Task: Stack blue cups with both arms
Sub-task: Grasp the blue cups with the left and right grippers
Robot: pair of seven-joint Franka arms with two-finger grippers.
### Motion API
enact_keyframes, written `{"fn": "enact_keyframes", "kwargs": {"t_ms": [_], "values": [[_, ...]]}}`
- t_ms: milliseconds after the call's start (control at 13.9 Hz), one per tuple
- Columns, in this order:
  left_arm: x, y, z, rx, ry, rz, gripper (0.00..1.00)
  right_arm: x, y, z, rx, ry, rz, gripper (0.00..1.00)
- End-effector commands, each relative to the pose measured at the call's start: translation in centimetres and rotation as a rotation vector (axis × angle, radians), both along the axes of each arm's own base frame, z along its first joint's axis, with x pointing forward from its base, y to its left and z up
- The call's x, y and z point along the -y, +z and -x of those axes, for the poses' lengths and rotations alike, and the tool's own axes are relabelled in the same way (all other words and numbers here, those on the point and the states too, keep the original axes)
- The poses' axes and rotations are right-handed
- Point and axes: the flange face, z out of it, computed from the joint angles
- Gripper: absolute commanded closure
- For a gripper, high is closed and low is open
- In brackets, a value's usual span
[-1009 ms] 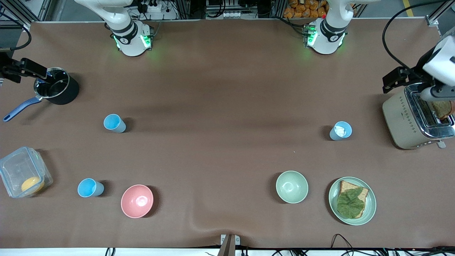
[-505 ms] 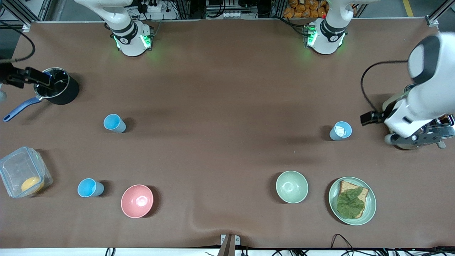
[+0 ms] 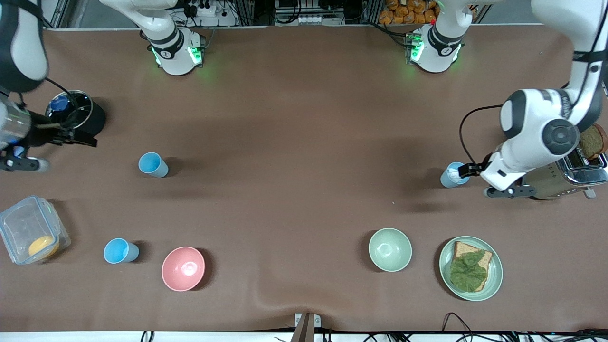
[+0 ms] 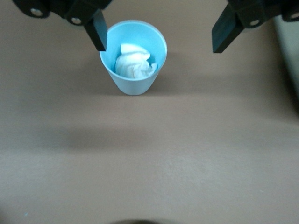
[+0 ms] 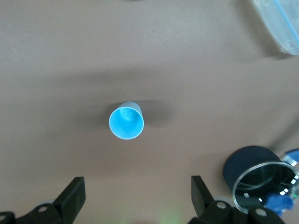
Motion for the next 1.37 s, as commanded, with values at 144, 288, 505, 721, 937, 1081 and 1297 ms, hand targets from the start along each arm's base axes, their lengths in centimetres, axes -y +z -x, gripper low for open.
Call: {"fn": "enact_keyframes", "kwargs": {"t_ms": [144,288,505,721,937,1081,1297], "values": [[-2.2,-4.3,1.4,0.01,0.011,0.004,0.1,0.2,-9.5,3.0,-0.014,-0.006,0.008,0.0],[-2.5,-5.5,1.6,-0.002,0.013,0.006,0.32,0.1,-14.3,3.7,-0.016,-0.015,0.002,0.0],[-1.7,-6.2,1.8,-0.014,0.0,0.009,1.0,0.0,-19.0,4.1,-0.009,-0.014,0.007,0.0],[-0.4,-6.1,1.5,-0.008,-0.026,0.017,1.0,-0.1,-22.3,4.2,-0.049,-0.027,-0.005,0.0],[3.6,-3.1,1.3,0.043,-0.095,0.039,1.0,-0.1,-24.9,4.5,-0.069,-0.037,-0.015,0.0],[8.6,-1.1,1.5,0.069,-0.135,0.094,1.0,-0.1,-25.9,4.4,-0.067,-0.037,-0.015,0.43],[20.9,1.6,3.0,0.093,-0.195,0.18,1.0,-0.5,-26.5,4.5,-0.073,-0.072,-0.045,1.0]]}}
